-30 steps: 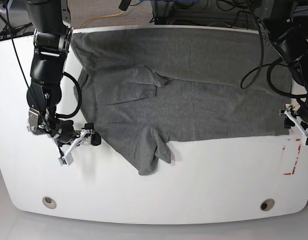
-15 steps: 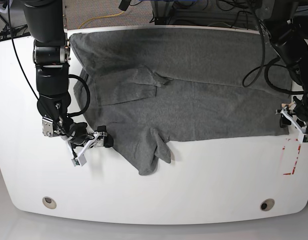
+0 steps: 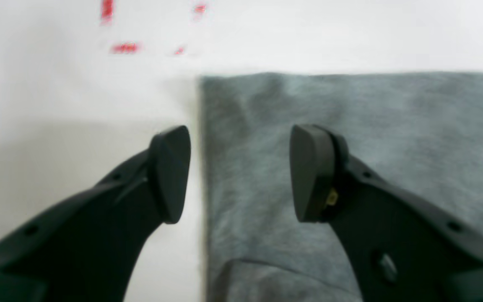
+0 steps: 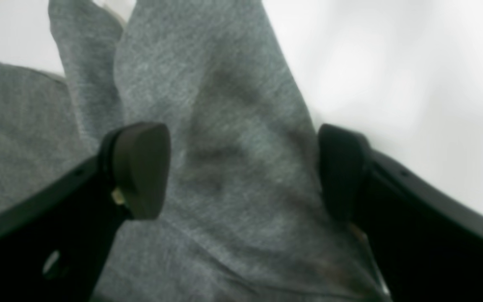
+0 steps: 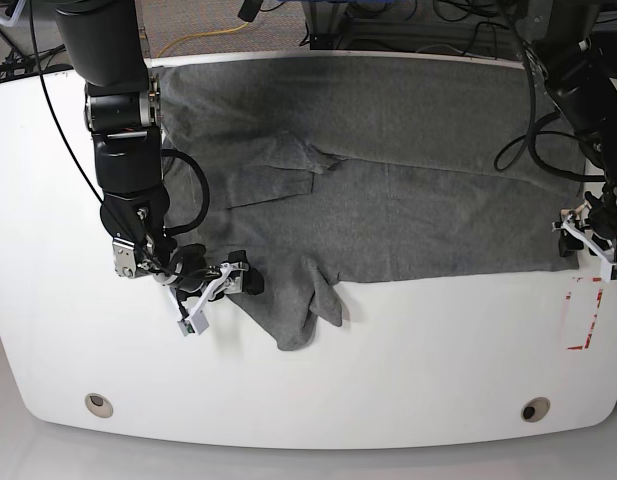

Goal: Fold the T-shirt properly
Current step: 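Release the edge and grasp the shirt's hem corners with both grippers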

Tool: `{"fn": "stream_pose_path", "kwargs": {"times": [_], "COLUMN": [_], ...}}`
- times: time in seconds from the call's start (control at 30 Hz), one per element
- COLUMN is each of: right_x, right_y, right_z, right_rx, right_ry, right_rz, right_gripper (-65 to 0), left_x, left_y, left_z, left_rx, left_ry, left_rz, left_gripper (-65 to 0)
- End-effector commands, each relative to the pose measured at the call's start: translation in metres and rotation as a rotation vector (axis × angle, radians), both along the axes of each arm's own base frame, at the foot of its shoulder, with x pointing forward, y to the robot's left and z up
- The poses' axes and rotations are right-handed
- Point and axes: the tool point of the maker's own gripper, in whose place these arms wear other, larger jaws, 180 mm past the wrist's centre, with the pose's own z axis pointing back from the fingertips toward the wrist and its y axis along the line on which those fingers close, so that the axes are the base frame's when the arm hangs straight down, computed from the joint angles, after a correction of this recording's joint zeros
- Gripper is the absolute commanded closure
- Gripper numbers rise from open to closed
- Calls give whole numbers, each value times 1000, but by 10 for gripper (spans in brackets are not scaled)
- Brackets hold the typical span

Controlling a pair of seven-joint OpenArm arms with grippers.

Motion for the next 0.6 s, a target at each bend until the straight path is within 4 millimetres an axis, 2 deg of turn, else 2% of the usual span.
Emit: {"fn": "stream_pose_path", "kwargs": {"times": [0.0, 0.1, 0.17, 0.27, 0.4, 0.5, 0.57], "right_x": [2, 2, 2, 2, 2, 3, 3], "right_y": [1, 3, 4, 4, 4, 4, 4], "right_z": [3, 2, 2, 2, 2, 3, 3], "right_rx": [-23, -20, -19, -19, -19, -19, -19], "right_ry": [12, 13, 13, 14, 12, 11, 11], "right_rz": [16, 17, 18, 17, 17, 17, 17], "right_gripper": [-506, -442, -339, -206, -67, 0, 0], "left_x": [21, 22, 25, 34, 35, 42, 44], "left_y": [16, 33, 39, 37, 45, 40, 36], "left_z": [27, 27, 23, 19, 11, 5, 0], "left_rx": [-5, -13, -31, -70, -106, -151, -169], "left_ry": [-102, -126, -139, -143, -114, -110, -100], "left_rz": [60, 140, 174, 181, 204, 208, 208], "left_gripper": [-351, -353, -353, -353, -353, -353, -353]}}
